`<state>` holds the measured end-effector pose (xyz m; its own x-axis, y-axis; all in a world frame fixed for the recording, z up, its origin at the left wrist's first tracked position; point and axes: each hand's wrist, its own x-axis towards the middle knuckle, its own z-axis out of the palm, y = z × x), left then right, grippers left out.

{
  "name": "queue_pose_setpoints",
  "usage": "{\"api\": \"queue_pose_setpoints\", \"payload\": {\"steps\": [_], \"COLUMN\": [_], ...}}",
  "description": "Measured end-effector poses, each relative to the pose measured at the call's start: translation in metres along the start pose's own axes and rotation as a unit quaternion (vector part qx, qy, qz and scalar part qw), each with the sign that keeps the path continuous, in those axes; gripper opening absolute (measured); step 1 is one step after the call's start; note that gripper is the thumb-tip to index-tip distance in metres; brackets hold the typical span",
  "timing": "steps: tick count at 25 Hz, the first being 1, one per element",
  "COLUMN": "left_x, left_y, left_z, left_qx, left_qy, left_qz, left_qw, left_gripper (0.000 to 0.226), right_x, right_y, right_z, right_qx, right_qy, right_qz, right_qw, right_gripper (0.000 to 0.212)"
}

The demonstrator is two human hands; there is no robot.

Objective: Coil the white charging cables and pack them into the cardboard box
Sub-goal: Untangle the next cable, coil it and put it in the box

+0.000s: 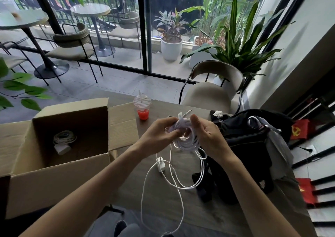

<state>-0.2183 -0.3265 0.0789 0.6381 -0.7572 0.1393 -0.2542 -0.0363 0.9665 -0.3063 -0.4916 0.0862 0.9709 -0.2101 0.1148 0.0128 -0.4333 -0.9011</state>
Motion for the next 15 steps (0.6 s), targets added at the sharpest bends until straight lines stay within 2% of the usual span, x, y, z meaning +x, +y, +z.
{"api": "queue_pose_setpoints", "payload": {"steps": [3, 5, 8, 10, 12, 15], "left_x": [-0.003, -0.006, -0.010, -0.012, -0.016, -0.025], "left_y": [-0.006, -0.006, -0.007, -0.011, -0.015, -0.022], "left_z": [-0.007, -0.010, -0.010, -0.014, -0.023, -0.039], "left_qx": [-0.063, -0.120, -0.169, -0.164, -0.139, -0.128], "left_qy": [0.012, 0.032, 0.071, 0.086, 0.083, 0.117], "left_qz": [-0.027, -0.050, -0.072, -0.089, -0.106, -0.140], "left_qw": [0.998, 0.991, 0.980, 0.979, 0.981, 0.975], "left_gripper": [0.021, 0.028, 0.031, 0.028, 0.028, 0.047], "right_x": [-0.001, 0.000, 0.007, 0.012, 0.018, 0.025], "right_y": [0.009, 0.014, 0.016, 0.014, 0.012, 0.009], "right_z": [0.000, 0.005, 0.020, 0.031, 0.044, 0.064], "right_qx": [-0.001, 0.038, 0.136, 0.187, 0.189, 0.153], "right_qy": [-0.032, -0.055, -0.015, -0.006, -0.007, 0.008], "right_qz": [-0.017, -0.026, -0.007, 0.012, 0.016, 0.011], "right_qw": [0.999, 0.997, 0.991, 0.982, 0.982, 0.988], "right_gripper": [0.036, 0.030, 0.024, 0.025, 0.024, 0.020]}}
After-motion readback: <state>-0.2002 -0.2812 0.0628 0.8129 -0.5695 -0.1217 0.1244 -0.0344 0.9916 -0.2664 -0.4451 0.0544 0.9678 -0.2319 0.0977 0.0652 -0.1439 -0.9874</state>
